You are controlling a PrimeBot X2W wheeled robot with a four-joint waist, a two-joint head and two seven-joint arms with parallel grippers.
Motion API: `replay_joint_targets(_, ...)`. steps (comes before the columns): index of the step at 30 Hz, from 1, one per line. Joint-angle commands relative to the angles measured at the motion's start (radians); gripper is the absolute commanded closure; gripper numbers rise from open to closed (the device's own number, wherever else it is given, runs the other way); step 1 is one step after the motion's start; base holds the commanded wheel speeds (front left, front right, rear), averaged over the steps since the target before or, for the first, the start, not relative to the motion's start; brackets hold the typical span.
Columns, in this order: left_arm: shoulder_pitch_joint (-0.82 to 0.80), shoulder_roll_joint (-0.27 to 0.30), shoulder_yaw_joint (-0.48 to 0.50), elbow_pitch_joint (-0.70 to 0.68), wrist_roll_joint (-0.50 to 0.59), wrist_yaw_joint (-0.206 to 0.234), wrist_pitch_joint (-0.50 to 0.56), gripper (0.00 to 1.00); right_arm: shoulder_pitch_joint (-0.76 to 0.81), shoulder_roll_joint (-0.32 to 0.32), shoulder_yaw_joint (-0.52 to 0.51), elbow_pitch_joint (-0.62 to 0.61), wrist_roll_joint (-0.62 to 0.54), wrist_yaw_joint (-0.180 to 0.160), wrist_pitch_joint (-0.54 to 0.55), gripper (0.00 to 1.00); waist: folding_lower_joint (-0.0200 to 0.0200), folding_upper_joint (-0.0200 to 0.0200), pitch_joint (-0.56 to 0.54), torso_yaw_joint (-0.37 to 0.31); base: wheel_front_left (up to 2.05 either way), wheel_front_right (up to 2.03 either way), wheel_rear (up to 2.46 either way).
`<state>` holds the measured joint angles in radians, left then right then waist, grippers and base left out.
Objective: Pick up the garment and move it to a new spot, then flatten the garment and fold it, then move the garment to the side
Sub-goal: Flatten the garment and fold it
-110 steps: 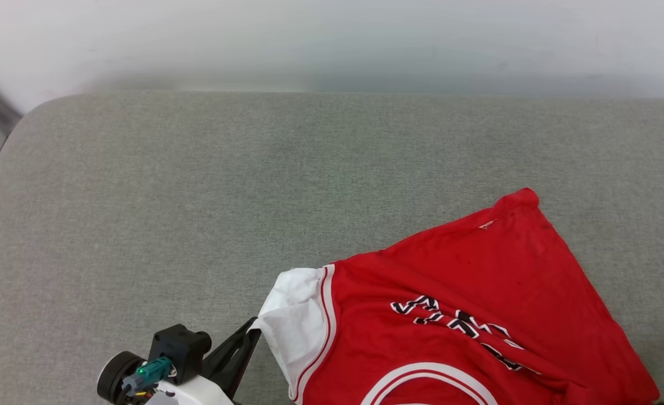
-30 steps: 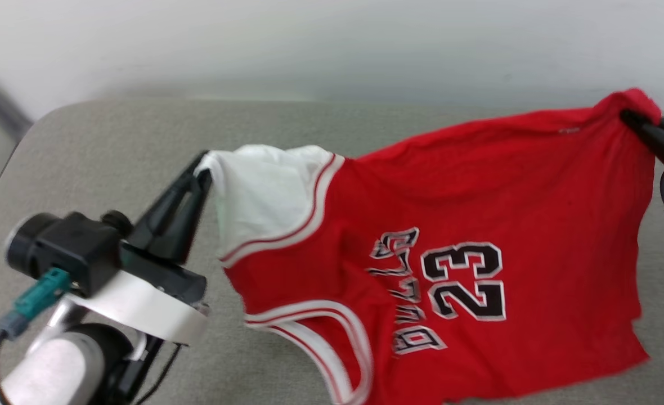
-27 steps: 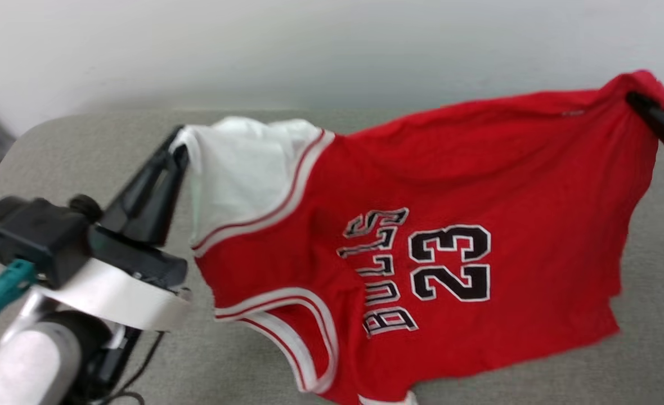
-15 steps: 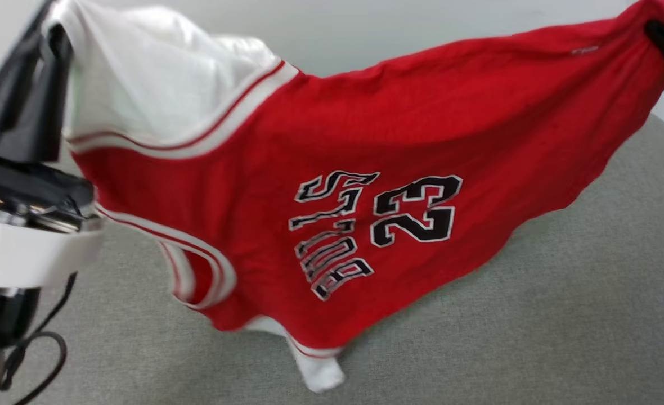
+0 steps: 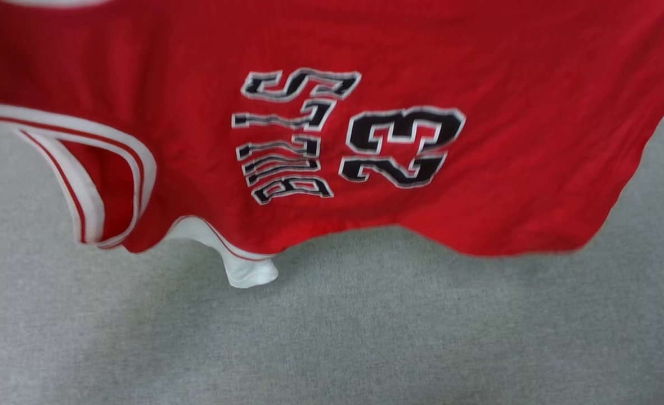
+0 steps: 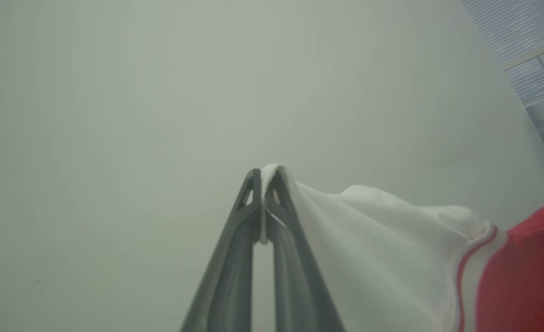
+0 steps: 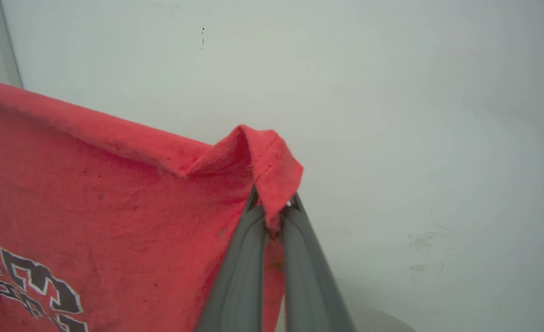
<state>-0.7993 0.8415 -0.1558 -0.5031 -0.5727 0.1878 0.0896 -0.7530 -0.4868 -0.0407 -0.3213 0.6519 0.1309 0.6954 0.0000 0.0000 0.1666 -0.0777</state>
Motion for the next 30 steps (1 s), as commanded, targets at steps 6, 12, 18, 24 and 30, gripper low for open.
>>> replay_joint_targets(6,-0.26,0.018,0.001,0.123,-0.043,-0.076,0.041,1.0,-0.168,-0.039,-0.003,-0.001,-0.051,0.0,-0.029,1.0,0.0,0.0,0.192,0.014,0.0,0.0,0.0)
replay_joint_targets(12,-0.514,-0.016,-0.051,0.284,-0.024,-0.147,0.04,1.0,-0.332,-0.104,0.063,0.062,-0.114,-0.001,-0.074,1.0,0.0,0.0,0.332,0.037,0.0,0.0,0.0)
replay_joint_targets(18,-0.78,-0.09,-0.12,0.512,0.028,-0.2,0.021,1.0,-0.52,-0.143,0.156,0.205,-0.168,-0.001,-0.154,1.0,0.0,0.0,0.436,0.052,0.0,0.0,0.0)
replay_joint_targets(24,-0.993,-0.159,-0.175,0.776,0.091,-0.24,-0.054,1.0,-0.697,-0.14,0.237,0.396,-0.236,-0.001,-0.256,1.0,0.0,0.0,0.495,0.06,0.0,0.0,0.0)
replay_joint_targets(30,-1.084,-0.235,-0.22,1.02,0.116,-0.272,-0.159,1.0,-0.813,-0.087,0.277,0.59,-0.287,-0.001,-0.378,1.0,0.0,0.0,0.536,0.086,0.0,0.0,0.0)
